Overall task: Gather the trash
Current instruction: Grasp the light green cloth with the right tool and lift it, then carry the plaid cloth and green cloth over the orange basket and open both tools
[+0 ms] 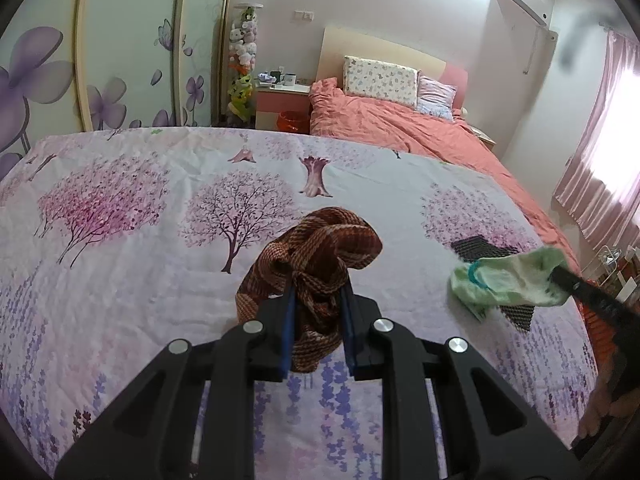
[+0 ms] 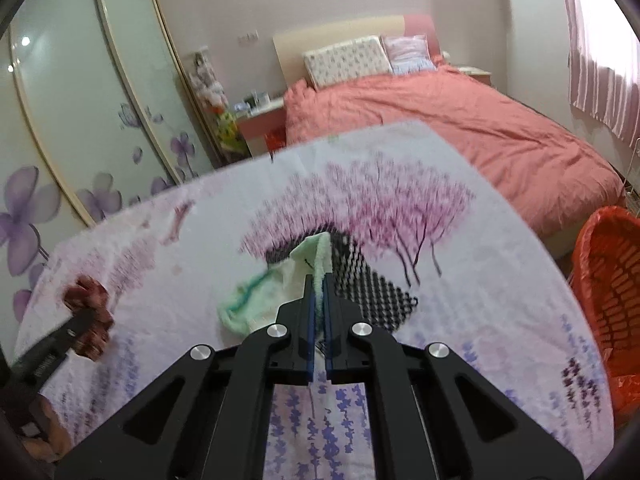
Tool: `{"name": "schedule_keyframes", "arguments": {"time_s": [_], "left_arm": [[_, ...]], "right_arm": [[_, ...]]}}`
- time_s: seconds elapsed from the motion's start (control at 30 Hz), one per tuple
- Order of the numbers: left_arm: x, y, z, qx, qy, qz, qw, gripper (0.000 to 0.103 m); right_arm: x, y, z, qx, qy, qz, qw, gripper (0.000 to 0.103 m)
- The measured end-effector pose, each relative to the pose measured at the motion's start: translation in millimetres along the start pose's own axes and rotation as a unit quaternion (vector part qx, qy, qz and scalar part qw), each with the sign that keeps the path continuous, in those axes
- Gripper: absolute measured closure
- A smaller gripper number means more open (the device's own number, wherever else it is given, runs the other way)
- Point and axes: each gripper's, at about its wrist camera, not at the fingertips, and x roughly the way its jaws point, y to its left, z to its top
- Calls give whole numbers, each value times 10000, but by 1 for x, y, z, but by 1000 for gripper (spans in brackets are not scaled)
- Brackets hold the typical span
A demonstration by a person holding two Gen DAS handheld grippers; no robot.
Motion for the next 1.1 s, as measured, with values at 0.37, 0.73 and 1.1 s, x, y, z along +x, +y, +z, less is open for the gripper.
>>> {"name": "schedule_keyframes", "arguments": {"time_s": [0.37,0.73,1.1], "left_arm": [[-19,-31,7,180,-108,-192,9996,83],[-39,-95,10,562,-190,-587,9965,83],[-56,-176,4,990,-167,-1248,9871,83]], "right_arm": [[-58,-21,16,-63,-756,-26,9971,100],[-93,-58,15,100,-1128,-263,9932,100],[-127,-104,11,367,-1437,-546,9874,100]]}}
